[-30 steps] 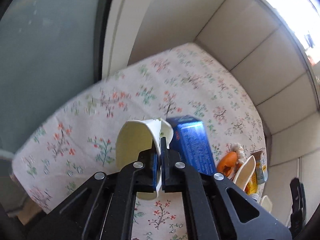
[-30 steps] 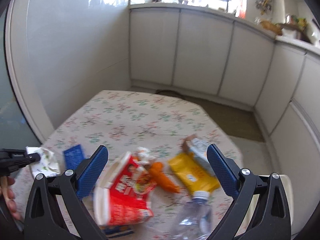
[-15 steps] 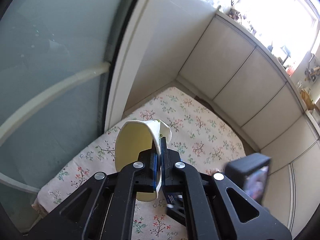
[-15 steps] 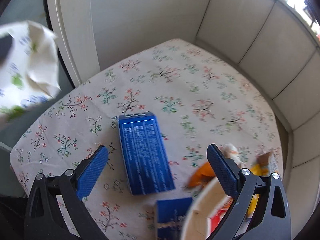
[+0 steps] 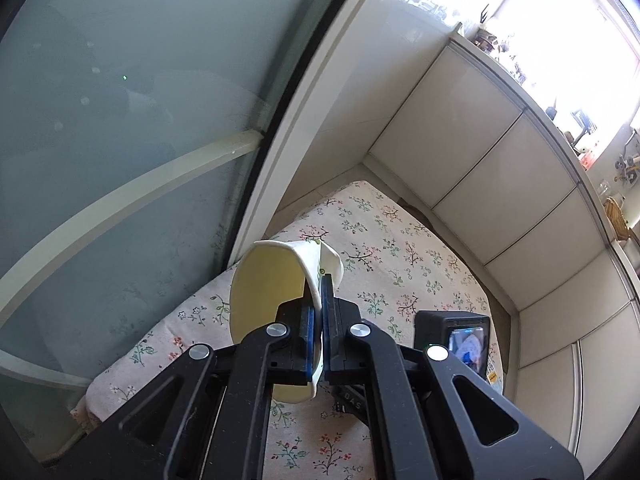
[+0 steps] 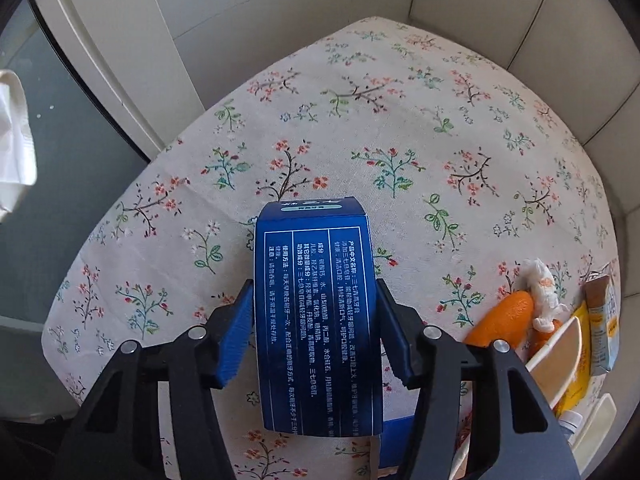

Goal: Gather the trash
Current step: 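Lift the blue box over the white bin and open the right gripper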

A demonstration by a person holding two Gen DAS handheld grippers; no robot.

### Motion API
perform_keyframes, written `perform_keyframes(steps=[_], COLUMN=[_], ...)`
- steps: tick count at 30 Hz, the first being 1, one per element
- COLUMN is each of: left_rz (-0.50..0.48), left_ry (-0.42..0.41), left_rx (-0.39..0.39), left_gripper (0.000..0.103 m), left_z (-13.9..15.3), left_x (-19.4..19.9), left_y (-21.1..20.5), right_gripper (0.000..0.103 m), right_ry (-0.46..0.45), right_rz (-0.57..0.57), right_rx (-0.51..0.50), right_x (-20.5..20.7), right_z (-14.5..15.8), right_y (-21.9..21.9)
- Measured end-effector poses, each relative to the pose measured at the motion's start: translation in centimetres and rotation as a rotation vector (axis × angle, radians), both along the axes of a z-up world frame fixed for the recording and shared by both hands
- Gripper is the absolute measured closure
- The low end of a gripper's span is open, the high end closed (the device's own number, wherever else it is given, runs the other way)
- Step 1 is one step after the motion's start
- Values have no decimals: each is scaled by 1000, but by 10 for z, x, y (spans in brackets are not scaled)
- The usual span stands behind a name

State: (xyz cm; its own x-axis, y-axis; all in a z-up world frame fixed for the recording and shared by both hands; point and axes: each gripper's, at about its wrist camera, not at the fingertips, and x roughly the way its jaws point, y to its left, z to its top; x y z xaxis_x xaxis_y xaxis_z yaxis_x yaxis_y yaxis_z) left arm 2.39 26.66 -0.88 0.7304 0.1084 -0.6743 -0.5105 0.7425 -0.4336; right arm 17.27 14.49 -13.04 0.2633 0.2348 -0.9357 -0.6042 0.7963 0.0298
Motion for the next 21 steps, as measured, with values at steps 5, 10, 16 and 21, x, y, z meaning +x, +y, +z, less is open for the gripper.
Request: perform_keyframes(steps=[5, 10, 16, 21], left_rz=[2, -3, -24, -55], left_ry=[-3, -16, -50, -79], left_rx=[5, 27, 54, 79], left_gripper=[101, 101, 101, 101], left_z=[3, 10, 21, 32], left_x=[0, 0, 1, 5], left_y=[-2, -11, -26, -45], right_gripper=[46, 46, 46, 46], right_ry=[-67, -171, -280, -365], right_rz=[-24, -44, -99, -171], right_rx=[64, 128, 183, 228], right_x=[-9, -17, -17, -23], right_z=[30, 74, 109, 132], right_y=[-9, -20, -48, -81])
